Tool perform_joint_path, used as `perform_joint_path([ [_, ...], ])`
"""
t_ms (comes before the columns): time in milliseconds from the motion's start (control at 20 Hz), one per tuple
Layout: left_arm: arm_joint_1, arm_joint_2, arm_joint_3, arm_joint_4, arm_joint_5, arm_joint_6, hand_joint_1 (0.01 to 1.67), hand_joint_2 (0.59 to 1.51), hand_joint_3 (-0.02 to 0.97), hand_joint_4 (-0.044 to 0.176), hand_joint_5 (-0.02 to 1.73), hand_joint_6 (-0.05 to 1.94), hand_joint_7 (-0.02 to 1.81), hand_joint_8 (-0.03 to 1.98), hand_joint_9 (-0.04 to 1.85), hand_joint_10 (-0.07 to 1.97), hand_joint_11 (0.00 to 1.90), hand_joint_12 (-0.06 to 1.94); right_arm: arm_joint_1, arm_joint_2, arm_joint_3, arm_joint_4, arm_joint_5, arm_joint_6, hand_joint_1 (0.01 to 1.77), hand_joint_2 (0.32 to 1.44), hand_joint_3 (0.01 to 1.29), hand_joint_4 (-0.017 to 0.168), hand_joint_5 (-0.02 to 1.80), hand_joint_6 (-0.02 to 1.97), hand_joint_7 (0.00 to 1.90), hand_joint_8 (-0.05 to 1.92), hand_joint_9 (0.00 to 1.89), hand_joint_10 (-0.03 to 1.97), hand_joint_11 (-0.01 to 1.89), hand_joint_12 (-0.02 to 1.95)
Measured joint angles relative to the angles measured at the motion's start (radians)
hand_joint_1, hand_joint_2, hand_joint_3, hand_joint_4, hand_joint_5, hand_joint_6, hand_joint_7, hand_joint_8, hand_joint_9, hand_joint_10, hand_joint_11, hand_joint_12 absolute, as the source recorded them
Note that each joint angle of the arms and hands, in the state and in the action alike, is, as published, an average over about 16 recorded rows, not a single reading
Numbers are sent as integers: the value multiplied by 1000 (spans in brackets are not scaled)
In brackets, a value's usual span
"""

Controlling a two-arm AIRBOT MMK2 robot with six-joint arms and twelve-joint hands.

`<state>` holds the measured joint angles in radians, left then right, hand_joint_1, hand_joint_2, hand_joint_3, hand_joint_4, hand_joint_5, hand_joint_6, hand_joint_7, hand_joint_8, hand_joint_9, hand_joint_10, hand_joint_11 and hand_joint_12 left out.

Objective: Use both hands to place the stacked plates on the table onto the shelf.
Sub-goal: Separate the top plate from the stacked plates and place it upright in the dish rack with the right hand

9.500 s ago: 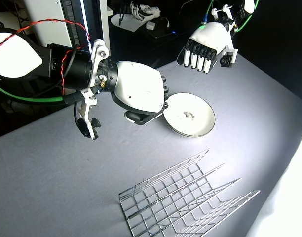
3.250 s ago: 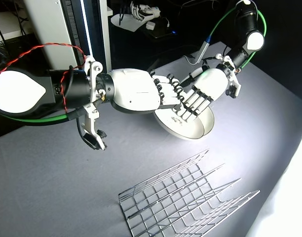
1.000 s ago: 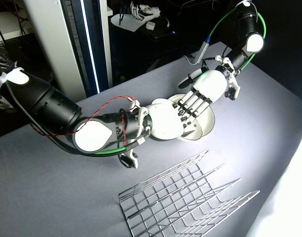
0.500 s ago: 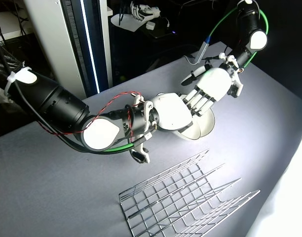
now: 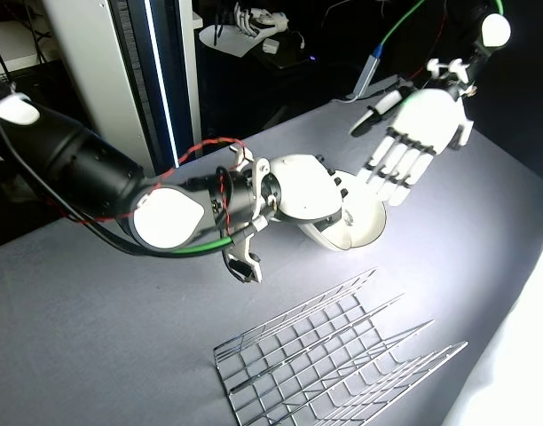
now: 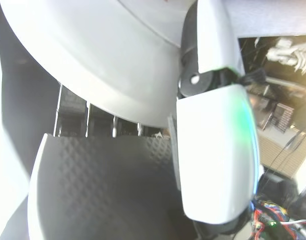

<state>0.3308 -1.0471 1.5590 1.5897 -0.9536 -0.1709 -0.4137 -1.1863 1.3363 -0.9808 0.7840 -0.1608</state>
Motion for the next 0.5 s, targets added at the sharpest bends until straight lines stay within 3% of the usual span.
perform_joint_path([
  [500,-8,114,2,31,64,56,14,1213,19,1,27,19,31,10,18,7,13,12,95,70,-90,86,-66,13,1357,1007,11,-3,900,1003,1002,888,940,1209,842,1395],
])
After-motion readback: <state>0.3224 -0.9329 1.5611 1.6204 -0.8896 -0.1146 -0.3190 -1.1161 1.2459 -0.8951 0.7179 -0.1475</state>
